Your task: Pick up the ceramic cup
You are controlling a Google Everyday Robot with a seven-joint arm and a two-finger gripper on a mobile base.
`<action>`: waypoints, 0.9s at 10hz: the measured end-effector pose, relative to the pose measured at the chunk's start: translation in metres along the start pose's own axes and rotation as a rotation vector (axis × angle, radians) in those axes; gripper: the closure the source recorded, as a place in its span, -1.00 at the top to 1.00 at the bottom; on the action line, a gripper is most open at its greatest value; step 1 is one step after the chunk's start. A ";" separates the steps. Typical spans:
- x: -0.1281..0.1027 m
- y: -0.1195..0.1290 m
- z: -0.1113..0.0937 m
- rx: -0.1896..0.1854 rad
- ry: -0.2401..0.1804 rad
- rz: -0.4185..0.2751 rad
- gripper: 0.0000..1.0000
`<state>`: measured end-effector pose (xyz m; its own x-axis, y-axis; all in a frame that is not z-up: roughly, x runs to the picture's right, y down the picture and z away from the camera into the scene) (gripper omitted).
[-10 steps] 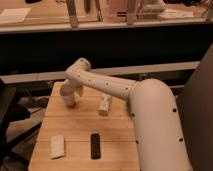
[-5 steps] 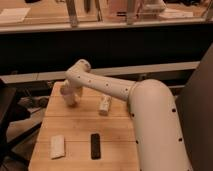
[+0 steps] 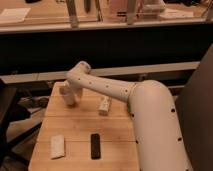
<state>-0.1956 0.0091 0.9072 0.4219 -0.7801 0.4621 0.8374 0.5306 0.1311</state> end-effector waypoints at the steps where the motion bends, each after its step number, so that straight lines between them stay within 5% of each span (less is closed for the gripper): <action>1: -0.001 0.001 0.003 0.005 -0.001 0.002 0.60; 7: -0.004 0.008 0.011 0.007 0.002 0.006 0.60; 9: -0.007 0.009 0.008 0.008 0.001 0.002 0.33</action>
<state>-0.1941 0.0220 0.9116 0.4237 -0.7797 0.4610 0.8340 0.5344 0.1374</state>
